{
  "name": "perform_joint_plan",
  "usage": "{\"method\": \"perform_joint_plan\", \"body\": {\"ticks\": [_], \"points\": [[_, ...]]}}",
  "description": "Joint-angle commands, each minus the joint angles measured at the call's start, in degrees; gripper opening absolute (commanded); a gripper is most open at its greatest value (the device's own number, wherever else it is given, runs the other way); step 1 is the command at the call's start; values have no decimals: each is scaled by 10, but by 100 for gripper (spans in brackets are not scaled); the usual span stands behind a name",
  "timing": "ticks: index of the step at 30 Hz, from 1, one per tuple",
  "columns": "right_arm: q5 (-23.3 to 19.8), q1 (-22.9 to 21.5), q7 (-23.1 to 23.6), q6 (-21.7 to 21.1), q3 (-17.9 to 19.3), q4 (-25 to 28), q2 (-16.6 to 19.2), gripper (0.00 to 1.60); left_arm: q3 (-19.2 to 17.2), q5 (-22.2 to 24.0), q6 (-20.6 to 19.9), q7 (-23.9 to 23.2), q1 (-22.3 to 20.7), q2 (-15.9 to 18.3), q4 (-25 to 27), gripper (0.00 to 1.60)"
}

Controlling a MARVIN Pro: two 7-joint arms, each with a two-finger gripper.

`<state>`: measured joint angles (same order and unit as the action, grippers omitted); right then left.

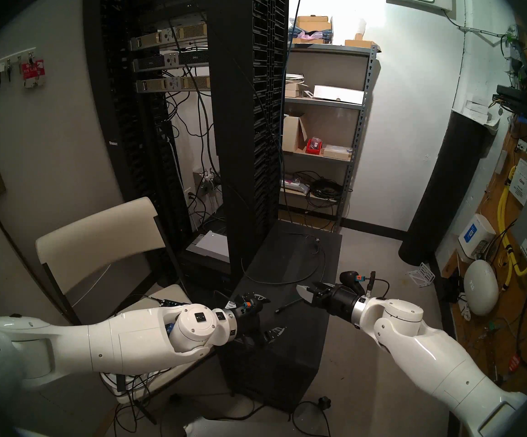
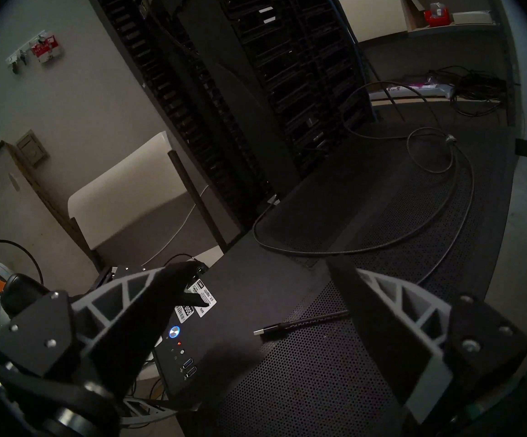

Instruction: Insert the cable into the workstation's USB slot

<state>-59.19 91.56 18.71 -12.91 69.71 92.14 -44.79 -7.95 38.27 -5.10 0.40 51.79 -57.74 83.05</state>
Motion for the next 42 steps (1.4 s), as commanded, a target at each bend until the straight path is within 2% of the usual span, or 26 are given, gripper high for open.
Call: {"method": "perform_joint_plan", "body": {"ticks": [1,4,6,19,29,31,34,38,42], "points": [[-4,-2,7,9,8,4,1,160,-5,-13,-12,6,-27,-40,-15,152],[-5,0,8,11,10,4,1,160,-6,-18,-19,9,-31,-57,-33,146],[-6,3,9,13,12,4,1,160,-5,-25,-24,11,-35,-67,-44,128],[-8,7,17,19,19,-1,1,160,2,-31,-74,-4,-48,-89,-71,140],[-8,4,23,20,20,-5,0,160,2,-42,-81,-2,-43,-96,-83,127],[-7,3,24,19,19,-5,0,160,4,-48,-86,-1,-45,-98,-85,118],[-7,3,24,19,19,-5,0,160,4,-51,-85,-1,-43,-102,-95,119],[-6,4,23,19,19,-3,0,160,4,-55,-86,3,-42,-108,-106,107],[-6,6,23,19,19,0,1,160,7,-59,-86,1,-42,-114,-119,110]]}}
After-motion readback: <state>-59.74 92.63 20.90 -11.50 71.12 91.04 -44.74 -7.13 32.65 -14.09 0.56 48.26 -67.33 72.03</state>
